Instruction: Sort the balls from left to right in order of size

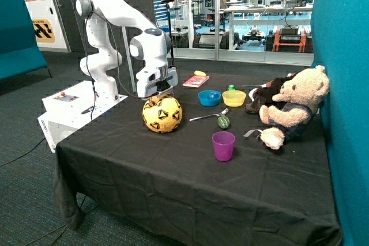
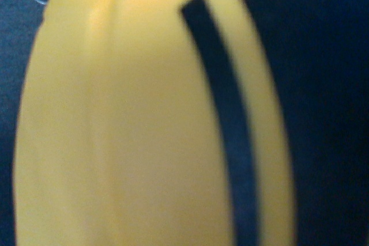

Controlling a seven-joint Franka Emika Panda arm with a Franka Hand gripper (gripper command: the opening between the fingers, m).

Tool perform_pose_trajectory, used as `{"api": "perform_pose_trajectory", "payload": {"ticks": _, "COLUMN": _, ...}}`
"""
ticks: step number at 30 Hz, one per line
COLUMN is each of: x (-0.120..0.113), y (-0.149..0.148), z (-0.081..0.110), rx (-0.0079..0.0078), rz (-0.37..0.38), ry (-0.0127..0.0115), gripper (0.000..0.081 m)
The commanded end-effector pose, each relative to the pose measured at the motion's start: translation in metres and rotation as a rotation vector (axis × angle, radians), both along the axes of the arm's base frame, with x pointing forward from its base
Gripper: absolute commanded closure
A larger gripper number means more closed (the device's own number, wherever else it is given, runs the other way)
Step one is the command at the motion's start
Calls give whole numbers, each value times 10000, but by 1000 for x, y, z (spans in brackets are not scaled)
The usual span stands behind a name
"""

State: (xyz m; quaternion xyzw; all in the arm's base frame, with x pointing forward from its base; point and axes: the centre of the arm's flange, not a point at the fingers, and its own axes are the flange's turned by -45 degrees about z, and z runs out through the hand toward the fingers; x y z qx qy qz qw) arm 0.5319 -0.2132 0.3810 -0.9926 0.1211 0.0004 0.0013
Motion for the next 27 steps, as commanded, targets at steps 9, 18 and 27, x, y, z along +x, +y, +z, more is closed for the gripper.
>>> {"api": "perform_pose_trajectory", "payload": {"ticks": 9, "x": 4, "y": 3, "z": -2, "rx": -27, "rz": 8, "ry": -5, "gripper": 808}}
{"api": "perform_pose_trajectory", "payload": {"ticks": 18, "x": 1, "y": 6, "z": -2, "rx": -27, "rz": 46, "ry": -5, "gripper": 808}}
{"api": "perform_pose_trajectory", "payload": {"ticks": 27, "x": 5, "y": 7, "z": 17, "rx": -27, "rz": 76, "ry": -5, "gripper": 808}}
